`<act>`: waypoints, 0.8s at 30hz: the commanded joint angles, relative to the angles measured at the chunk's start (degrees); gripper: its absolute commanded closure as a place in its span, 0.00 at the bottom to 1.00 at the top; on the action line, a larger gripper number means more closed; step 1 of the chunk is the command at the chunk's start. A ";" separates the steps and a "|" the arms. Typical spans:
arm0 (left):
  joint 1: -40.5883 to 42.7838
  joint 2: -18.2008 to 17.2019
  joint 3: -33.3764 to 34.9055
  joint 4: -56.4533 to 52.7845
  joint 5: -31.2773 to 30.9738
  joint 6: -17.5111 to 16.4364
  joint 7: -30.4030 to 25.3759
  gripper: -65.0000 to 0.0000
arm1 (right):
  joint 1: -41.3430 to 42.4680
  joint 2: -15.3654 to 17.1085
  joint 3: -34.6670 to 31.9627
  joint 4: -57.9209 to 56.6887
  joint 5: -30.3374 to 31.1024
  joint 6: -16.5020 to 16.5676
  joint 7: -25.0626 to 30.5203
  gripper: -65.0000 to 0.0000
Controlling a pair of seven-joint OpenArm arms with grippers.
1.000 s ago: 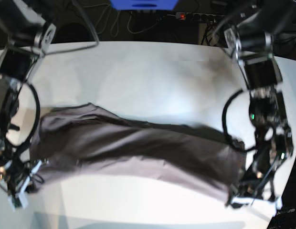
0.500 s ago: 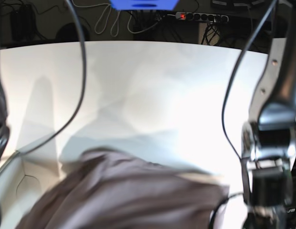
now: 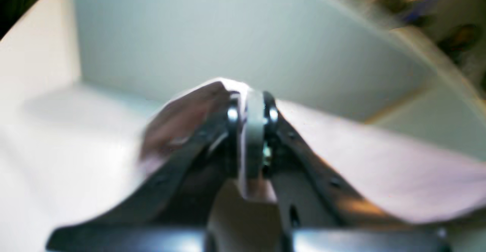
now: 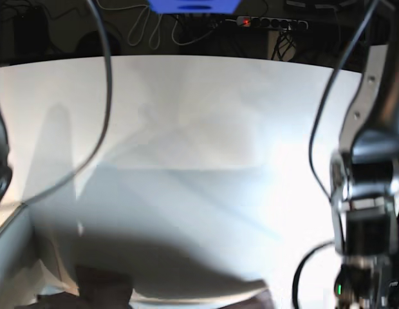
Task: Layout the t-shirt on the table in an organized manner, then fold the t-shirt properly
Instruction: 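Lift the shirt with both grippers and swing it flat onto the table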
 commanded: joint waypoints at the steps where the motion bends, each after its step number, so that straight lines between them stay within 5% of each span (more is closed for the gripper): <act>1: -0.77 -0.08 -0.06 2.63 -0.69 -0.77 -1.26 1.00 | -1.51 -0.12 0.59 2.70 0.91 0.10 0.97 1.00; 9: 18.92 -0.43 -6.92 12.65 -0.69 -0.86 -0.99 1.00 | -31.40 -8.12 5.95 23.71 1.00 0.27 1.50 1.00; 14: 31.76 0.27 -13.60 18.72 -0.69 -0.86 4.11 1.00 | -48.10 -12.96 7.18 31.88 2.32 0.36 1.76 1.00; 24: 55.58 1.77 -25.99 31.37 -0.77 -0.95 6.92 1.00 | -76.23 -14.28 9.38 41.82 11.46 0.36 1.94 1.00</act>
